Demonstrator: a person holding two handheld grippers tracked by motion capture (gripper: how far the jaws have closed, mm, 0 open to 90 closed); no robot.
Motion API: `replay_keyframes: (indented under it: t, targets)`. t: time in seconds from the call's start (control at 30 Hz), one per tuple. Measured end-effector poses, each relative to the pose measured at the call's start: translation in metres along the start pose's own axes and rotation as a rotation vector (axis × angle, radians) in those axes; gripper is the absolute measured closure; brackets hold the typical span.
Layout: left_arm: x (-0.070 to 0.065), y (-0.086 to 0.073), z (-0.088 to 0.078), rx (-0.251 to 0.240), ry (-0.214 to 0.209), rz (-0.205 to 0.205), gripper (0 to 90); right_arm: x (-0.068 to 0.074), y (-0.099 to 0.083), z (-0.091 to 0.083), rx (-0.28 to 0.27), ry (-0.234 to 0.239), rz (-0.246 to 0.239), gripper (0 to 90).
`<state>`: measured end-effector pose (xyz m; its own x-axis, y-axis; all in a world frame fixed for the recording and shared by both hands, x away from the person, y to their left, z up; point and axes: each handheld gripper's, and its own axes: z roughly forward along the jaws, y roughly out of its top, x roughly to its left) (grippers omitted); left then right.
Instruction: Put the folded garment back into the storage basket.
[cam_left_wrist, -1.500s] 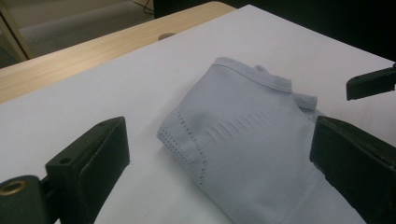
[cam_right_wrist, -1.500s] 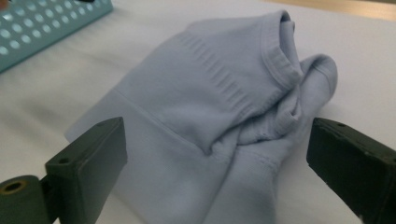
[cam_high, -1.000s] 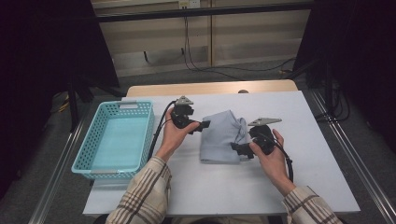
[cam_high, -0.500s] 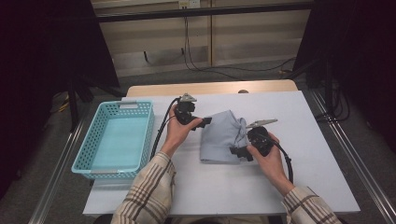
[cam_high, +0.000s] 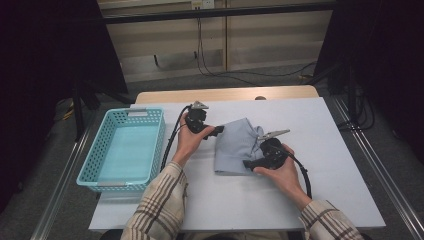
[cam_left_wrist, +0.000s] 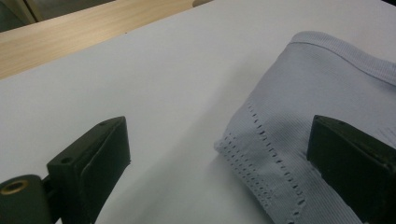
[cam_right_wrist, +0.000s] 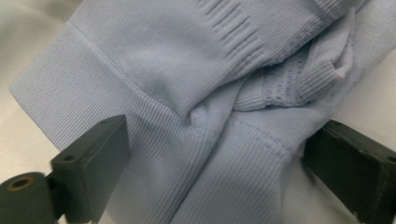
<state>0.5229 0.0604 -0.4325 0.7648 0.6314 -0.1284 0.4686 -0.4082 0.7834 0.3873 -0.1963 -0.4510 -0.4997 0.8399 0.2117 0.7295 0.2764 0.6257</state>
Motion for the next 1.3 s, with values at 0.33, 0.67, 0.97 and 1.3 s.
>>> replay_keyframes:
  t: [0.33,0.67,0.97,1.3]
  targets:
    - [0.001,0.003,-0.003,0.005,0.019,0.009,6.2,-0.006,-0.002,-0.005,0.005,-0.054,-0.056,32.6]
    - [0.001,0.003,0.004,0.039,0.046,0.018,6.0,-0.008,-0.003,-0.009,-0.004,-0.059,-0.056,61.2]
    - [-0.001,-0.001,0.014,0.059,0.004,0.001,19.7,-0.011,-0.005,-0.009,-0.038,-0.020,-0.043,75.2]
    - [-0.008,-0.007,0.027,0.125,-0.041,-0.040,43.0,-0.009,-0.007,-0.009,-0.054,-0.018,-0.050,77.1]
